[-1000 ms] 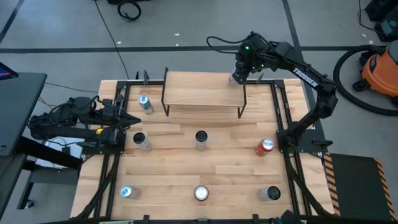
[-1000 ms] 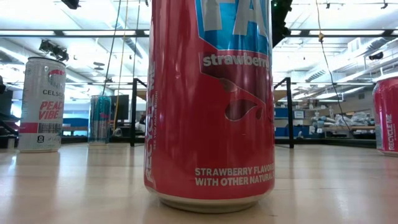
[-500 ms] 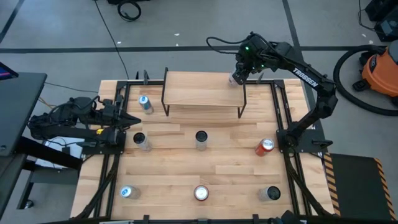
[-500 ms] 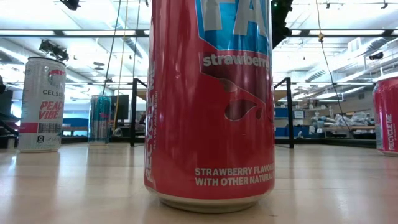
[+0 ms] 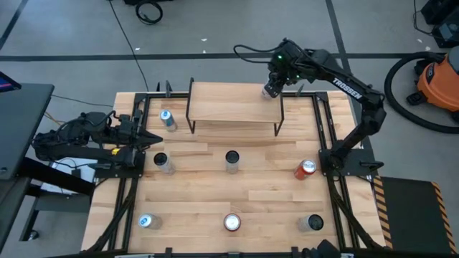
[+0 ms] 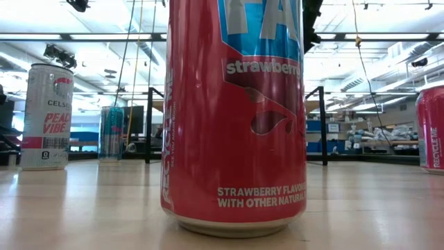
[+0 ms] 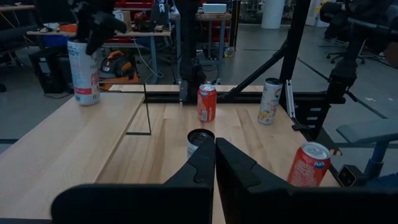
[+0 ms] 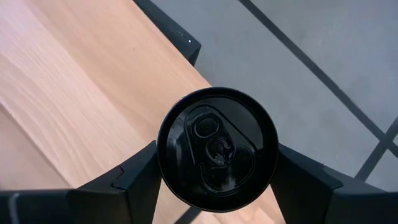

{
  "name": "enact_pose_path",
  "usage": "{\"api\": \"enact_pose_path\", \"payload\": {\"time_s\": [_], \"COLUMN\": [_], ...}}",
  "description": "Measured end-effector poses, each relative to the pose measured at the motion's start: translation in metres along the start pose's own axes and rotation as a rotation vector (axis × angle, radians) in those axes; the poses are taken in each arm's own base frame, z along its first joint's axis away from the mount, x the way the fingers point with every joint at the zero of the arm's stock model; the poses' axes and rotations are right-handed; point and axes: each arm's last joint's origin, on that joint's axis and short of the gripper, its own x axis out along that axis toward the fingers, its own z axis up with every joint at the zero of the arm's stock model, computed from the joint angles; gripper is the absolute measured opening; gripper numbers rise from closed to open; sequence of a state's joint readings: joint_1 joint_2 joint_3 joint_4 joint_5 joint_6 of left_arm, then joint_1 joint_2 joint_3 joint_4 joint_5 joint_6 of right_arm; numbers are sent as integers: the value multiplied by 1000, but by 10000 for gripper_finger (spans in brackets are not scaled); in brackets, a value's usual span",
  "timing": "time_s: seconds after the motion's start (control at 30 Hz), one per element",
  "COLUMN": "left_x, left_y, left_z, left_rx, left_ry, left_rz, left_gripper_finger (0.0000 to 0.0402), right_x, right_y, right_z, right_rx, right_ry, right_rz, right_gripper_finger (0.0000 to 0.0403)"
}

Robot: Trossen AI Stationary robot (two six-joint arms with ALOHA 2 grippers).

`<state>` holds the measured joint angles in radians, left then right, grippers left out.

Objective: Place canned beverage on shelf
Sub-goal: Put the right white pink soda can on the shelf

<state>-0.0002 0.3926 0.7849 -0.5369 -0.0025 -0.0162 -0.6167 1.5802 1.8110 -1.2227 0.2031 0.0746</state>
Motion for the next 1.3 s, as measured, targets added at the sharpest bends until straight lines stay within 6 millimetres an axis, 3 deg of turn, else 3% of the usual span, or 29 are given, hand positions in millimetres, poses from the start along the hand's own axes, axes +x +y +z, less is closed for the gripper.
{"api": "enact_pose_path", "payload": {"time_s": [0.6,1.3], "left_x": [0,0], "left_y": [0,0], "left_z": [-3,-3], "left_rx": [-7,-25], "left_ry": [29,28], "left_rz": [1,1], "left_gripper_finger": [16,16], "right_x": [-9,-6], "right_y": [-2,-13], "right_z": [-2,-2], "right_rx": [-29,1], "right_ry": [25,44], "right_rz": [25,-1], "right_gripper_finger": [276,293]}}
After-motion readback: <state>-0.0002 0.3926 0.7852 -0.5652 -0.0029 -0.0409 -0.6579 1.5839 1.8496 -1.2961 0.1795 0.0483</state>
